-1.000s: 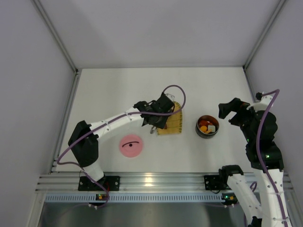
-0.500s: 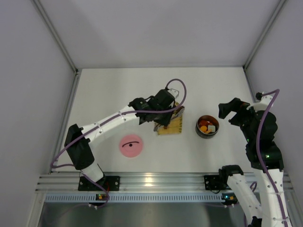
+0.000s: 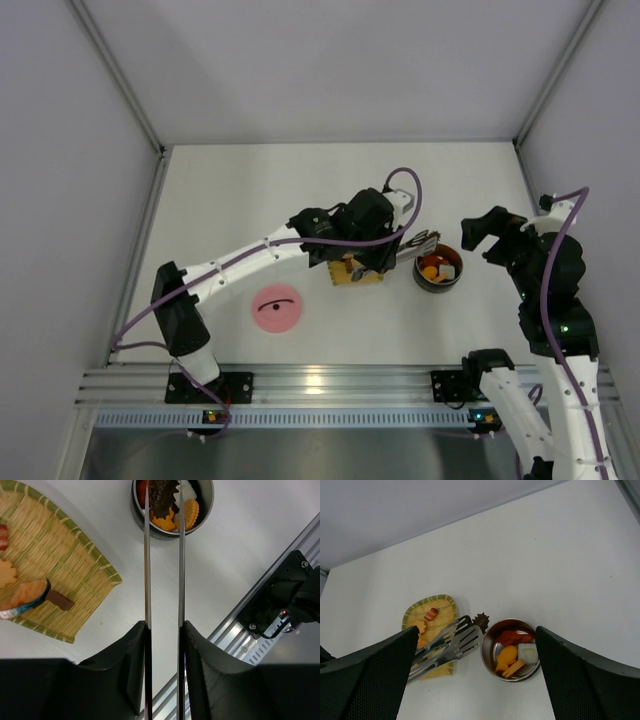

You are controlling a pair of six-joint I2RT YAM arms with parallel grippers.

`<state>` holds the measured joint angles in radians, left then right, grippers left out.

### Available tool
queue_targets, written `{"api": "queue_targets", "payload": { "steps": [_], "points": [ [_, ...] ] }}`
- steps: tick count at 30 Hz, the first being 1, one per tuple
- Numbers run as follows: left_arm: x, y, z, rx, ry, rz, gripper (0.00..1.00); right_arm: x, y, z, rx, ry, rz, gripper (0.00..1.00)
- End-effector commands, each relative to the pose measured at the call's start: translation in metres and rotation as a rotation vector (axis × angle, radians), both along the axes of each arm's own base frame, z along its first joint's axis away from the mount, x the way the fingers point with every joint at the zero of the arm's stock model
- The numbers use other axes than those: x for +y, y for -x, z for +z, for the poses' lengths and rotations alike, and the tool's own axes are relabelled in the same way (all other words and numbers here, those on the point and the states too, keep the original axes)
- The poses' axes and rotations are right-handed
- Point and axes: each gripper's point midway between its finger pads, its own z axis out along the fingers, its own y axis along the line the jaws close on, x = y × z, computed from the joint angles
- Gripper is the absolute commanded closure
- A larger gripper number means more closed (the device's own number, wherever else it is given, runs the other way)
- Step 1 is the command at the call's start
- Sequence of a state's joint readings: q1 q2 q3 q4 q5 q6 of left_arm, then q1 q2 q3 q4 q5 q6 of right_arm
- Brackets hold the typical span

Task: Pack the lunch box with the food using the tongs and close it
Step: Place the fake food in the packing box.

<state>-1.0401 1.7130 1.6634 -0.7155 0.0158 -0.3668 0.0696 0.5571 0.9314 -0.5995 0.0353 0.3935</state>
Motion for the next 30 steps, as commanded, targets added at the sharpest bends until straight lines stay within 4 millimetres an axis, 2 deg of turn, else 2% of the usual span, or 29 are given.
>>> {"api": "queue_targets", "payload": {
  "steps": [1,13,18,24,30],
  "points": [
    [-0.029,-0.003,0.024,-0.033,0.103,-0.049,0.73,-0.002,0.003,0.012,-0.02,0.002,-0.007,0.02],
    [-0.046,-0.01,-0.005,-0.011,0.069,-0.043,0.71,-0.003,0.004,0.009,-0.018,0.003,-0.009,0.02],
    [-0.05,-0.011,-0.009,-0.009,0.07,-0.047,0.65,-0.003,0.004,0.007,-0.015,0.005,-0.012,0.02],
    [-0.051,-0.011,-0.009,-0.008,0.071,-0.053,0.53,-0.003,0.004,0.006,-0.014,0.005,-0.012,0.02],
    [-0.051,-0.011,-0.005,-0.016,0.081,-0.058,0.51,-0.003,0.004,0.007,-0.015,0.005,-0.012,0.02]
  ]
}}
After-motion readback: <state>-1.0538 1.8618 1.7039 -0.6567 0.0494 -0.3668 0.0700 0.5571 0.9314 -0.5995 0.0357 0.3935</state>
